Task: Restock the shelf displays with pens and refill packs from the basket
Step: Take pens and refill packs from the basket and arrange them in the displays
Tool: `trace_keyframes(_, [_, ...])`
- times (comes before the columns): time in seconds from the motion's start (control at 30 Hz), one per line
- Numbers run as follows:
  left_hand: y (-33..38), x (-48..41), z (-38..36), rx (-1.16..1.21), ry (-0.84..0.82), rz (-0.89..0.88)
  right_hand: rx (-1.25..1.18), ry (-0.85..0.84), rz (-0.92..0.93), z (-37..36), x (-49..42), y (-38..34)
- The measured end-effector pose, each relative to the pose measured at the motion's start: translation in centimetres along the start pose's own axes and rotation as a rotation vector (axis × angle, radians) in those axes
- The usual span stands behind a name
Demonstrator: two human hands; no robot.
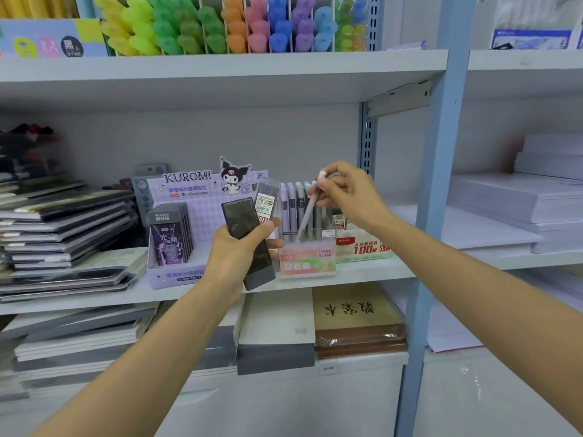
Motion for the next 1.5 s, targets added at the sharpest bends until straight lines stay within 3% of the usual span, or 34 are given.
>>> trace_keyframes(0.4, [0.0,0.1,0.2,0.004,-0.021,0.008,0.075,-0.141,-0.022,-1.2,-0.9,-0.3])
trace_keyframes(0.5, [0.0,0.1,0.2,0.007,-0.024,0.02,0.149,-0.077,0.013,-2.3,-1.0,-0.1])
trace_keyframes(0.63, [0.1,0.1,0.5,-0.015,-0.021,0.02,0.437,0.052,0.091,-3.0,-1.4,0.3])
trace_keyframes(0.73, [0.2,0.2,0.6,-0.036,-0.003,0.033,0.512,0.04,0.056,-2.9,-1.6,0.1])
trace_keyframes(0.87, [0.5,0.6,0.4,-0.037,-0.03,0.056,0.361,-0.006,0.073,-2.2,-0.7,-1.8])
trace_keyframes(0.97, [0.9,1.0,-0.3,-0.031,-0.059,0.06,0.006,-0.249,0.016,-2.0,0.7,-3.0])
trace_keyframes(1.03, [1.2,1.4,-0.9,-0.023,-0.078,0.064,-0.036,-0.334,0.011,-1.7,1.3,-3.3])
trace_keyframes(1.2, [1.6,1.6,-0.7,0.045,0.012,0.103,-0.197,-0.227,-0.091,1.0,2.2,-2.7])
trace_keyframes(1.33, [1.9,1.7,-0.9,0.018,0.066,0.082,-0.025,-0.37,-0.107,2.2,3.4,-2.1])
trace_keyframes(1.5, [1.9,1.7,-2.7,-0.076,-0.004,0.045,0.087,-0.46,-0.031,2.1,4.3,-3.0])
Point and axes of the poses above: each hand's wrist, its own x-axis away from the middle knuckle, its own z-axis out of the back of the hand, y = z × x, the point moved 2 cm from there along -x, towards the middle knuckle, and after that the axes turned 3 degrees about -z, right-handed, at the moved point
